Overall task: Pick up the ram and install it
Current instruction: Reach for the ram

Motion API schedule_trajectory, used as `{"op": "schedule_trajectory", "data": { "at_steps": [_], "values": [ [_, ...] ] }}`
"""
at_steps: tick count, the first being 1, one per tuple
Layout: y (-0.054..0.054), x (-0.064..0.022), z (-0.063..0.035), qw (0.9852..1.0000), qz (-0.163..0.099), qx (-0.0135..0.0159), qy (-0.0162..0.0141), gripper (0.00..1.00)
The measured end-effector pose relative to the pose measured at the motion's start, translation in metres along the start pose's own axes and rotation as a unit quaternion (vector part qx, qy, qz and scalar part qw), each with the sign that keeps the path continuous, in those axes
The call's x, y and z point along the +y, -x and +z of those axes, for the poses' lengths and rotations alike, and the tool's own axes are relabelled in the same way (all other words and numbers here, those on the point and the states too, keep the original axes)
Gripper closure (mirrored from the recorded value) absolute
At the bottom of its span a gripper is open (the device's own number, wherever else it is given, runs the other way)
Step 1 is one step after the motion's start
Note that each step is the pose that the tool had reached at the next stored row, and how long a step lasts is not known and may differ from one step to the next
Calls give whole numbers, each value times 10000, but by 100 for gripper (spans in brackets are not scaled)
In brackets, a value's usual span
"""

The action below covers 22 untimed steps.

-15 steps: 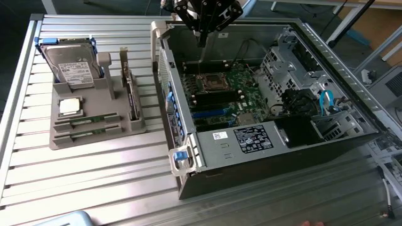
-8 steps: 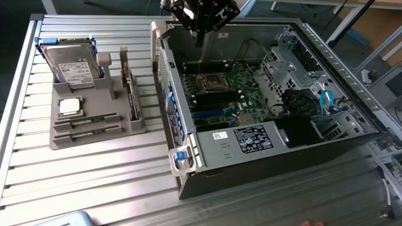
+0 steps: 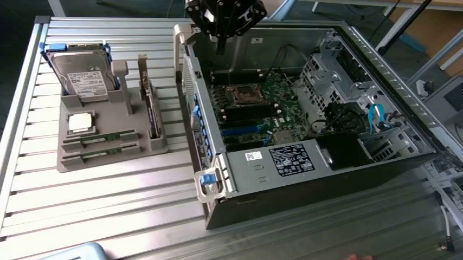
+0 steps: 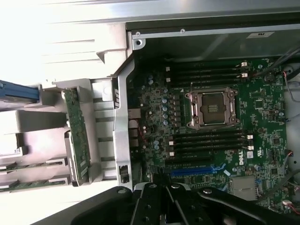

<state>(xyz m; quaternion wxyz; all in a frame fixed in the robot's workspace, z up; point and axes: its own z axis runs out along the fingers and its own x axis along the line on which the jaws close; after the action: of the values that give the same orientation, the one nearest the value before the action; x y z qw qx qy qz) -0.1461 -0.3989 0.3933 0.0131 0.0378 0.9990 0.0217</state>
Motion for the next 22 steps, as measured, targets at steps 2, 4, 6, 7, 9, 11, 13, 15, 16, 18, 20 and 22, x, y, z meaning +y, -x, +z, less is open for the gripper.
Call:
{"op": "schedule_trajectory", "data": {
  "at_steps": [2,4,6,7,9,11,13,15,16,18,20,22],
  "values": [
    [-46,-3,-1,10000,1,0,0,89],
    [-93,-7,-3,10000,1,0,0,89],
    [-141,-11,-4,10000,0,0,0,89],
    [-167,-13,-5,10000,0,0,0,89],
    [-227,-17,-6,10000,1,0,0,89],
    [-286,-22,-8,10000,0,0,0,89],
    [-351,-26,-10,10000,0,0,0,89],
    [-409,-31,-11,10000,1,0,0,89],
    [-435,-33,-12,10000,1,0,0,89],
    [-481,-36,-13,10000,0,0,0,89],
    [-530,-40,-15,10000,0,0,0,89],
    [-579,-43,-17,10000,1,0,0,89]
  ]
}}
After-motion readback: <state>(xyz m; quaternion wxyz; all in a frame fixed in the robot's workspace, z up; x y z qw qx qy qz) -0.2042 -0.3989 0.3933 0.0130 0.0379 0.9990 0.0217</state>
